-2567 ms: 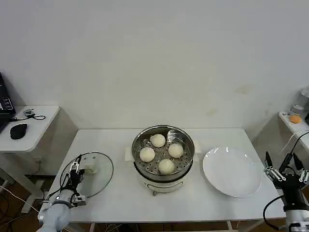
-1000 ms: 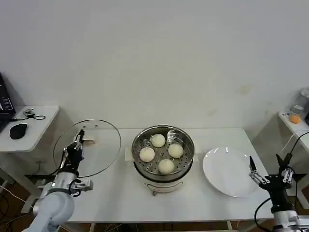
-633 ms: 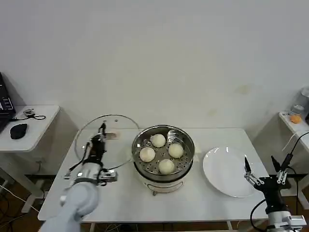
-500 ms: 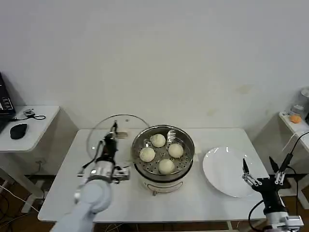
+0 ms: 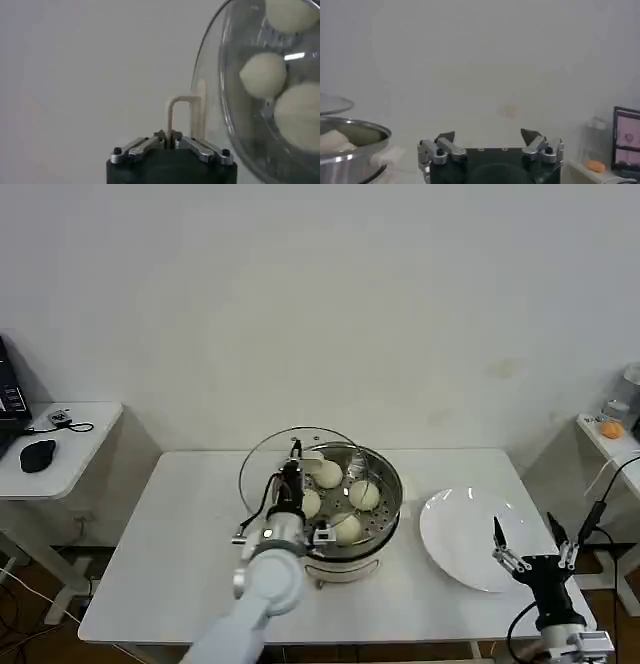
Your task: Take steamed baozi put them in steamer then cover it.
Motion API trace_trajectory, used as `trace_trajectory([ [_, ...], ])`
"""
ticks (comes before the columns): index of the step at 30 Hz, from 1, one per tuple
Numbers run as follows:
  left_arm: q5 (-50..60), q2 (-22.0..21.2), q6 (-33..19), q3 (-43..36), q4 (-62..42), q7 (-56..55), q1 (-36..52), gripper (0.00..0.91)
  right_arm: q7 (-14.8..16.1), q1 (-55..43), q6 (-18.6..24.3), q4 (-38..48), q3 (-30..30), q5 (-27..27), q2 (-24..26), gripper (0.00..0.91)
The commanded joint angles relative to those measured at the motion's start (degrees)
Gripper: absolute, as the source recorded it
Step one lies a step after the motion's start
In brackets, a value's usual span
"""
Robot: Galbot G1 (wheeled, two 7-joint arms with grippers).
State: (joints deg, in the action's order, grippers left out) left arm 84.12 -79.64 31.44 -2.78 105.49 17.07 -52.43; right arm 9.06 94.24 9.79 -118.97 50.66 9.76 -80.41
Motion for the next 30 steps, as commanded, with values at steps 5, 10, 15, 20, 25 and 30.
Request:
trace_trajectory([
  [5, 7.33, -7.95, -0.2, -3.58, -4.13, 1.69, -0.51, 0.0, 0.07, 0.04, 0.02, 0.42, -1.14, -1.29, -0.4, 0.907],
  [10, 8.22, -8.47, -0.58, -3.89, -4.42, 1.6, -1.16, 0.0, 0.12, 0.25, 0.18, 0.56, -1.86, -1.69, -0.66, 0.907],
  [15, 8.33, -8.72, -0.81, -4.04, -4.92, 1.42, -1.29, 0.0, 0.18, 0.49, 0.26, 0.54, -2.19, -1.88, -0.75, 0.907],
  [20, 8.49, -9.07, -0.92, -4.19, -5.17, 1.29, -1.32, 0.0, 0.21, 0.61, 0.25, 0.38, -2.52, -1.98, -0.87, 0.907],
  [25, 8.9, -9.26, -1.2, -4.06, -5.56, 1.07, -1.6, 0.0, 0.28, 0.7, 0.38, 0.51, -2.69, -2.02, -0.86, 0.907],
  [30, 9.04, -9.27, -1.33, -3.57, -5.98, 0.98, -1.64, 0.0, 0.35, 0.79, 0.54, 0.65, -2.92, -2.04, -0.82, 0.907],
])
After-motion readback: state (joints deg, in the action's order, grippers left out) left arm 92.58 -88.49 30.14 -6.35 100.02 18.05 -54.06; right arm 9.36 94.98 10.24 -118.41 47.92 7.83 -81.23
